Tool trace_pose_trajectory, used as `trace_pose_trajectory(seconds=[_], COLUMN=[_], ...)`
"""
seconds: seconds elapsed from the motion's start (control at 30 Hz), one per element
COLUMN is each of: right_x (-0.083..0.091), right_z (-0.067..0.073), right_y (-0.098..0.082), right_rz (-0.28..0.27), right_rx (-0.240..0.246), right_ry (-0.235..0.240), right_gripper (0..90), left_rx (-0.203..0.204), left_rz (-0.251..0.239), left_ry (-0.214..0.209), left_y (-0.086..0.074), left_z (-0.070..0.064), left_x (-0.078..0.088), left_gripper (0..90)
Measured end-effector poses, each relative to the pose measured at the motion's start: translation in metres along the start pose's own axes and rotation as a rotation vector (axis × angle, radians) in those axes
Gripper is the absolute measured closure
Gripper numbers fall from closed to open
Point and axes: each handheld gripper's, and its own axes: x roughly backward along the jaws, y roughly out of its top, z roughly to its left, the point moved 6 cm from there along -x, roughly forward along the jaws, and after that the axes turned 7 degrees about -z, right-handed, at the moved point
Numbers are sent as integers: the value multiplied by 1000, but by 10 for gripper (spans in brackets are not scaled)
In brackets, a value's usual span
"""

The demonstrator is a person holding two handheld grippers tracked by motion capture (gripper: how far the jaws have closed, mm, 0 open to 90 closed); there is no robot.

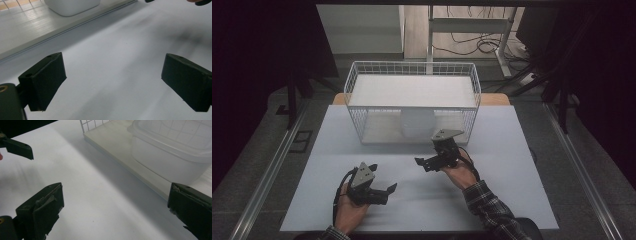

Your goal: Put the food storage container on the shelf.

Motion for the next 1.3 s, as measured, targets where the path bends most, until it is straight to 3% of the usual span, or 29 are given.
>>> trace_pose_trajectory(seconds=[0.57,0.9,1.3], right_x=[30,46,59], right_z=[8,15,17], right_y=[-12,-24,-41], right_rz=[-26,-32,-11], right_rx=[30,48,45], right_ry=[-52,-58,-72], right_gripper=[0,0,0], left_rx=[11,16,13], left_rz=[11,10,25], left_ry=[0,0,4], left_y=[-1,-1,-3], left_z=[2,2,1], left_x=[2,2,3], left_gripper=[49,47,46])
